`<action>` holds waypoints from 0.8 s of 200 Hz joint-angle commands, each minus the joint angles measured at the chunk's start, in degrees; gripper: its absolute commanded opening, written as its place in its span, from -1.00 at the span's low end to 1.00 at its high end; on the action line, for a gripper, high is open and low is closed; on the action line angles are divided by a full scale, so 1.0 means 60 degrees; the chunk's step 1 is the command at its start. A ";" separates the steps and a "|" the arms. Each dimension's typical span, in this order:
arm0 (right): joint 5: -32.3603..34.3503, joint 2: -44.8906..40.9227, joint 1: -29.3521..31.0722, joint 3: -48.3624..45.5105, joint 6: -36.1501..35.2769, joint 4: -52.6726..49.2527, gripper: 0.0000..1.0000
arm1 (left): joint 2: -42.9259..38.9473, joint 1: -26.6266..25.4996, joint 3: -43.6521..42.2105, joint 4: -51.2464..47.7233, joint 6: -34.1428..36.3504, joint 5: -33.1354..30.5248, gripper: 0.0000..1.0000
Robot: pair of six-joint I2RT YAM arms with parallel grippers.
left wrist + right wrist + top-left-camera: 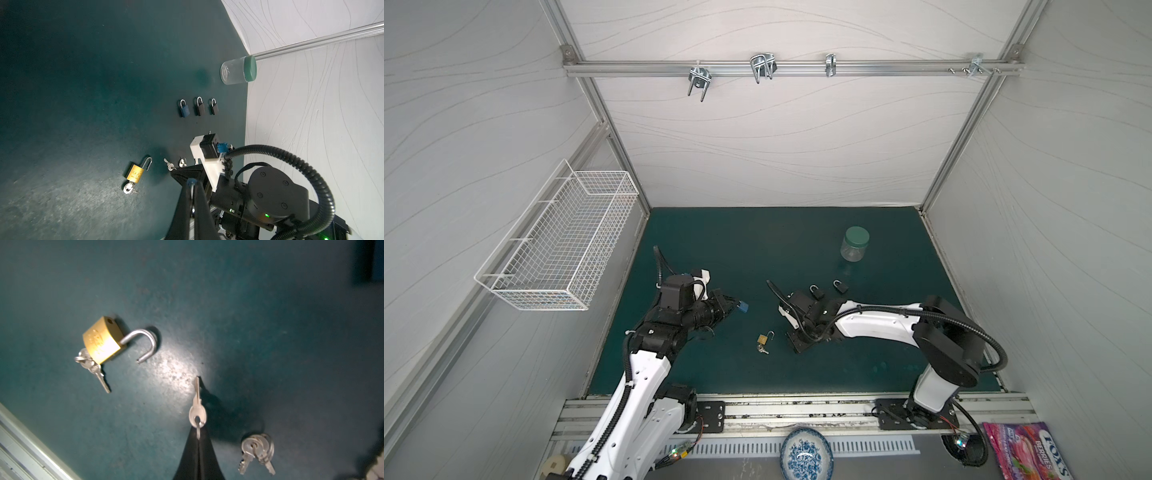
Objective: Lock with the key
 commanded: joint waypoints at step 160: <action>0.1184 -0.6024 0.0367 -0.1664 -0.1843 0.0939 0.03 | 0.0246 -0.0328 0.0049 0.2309 -0.0409 0.2295 -1.00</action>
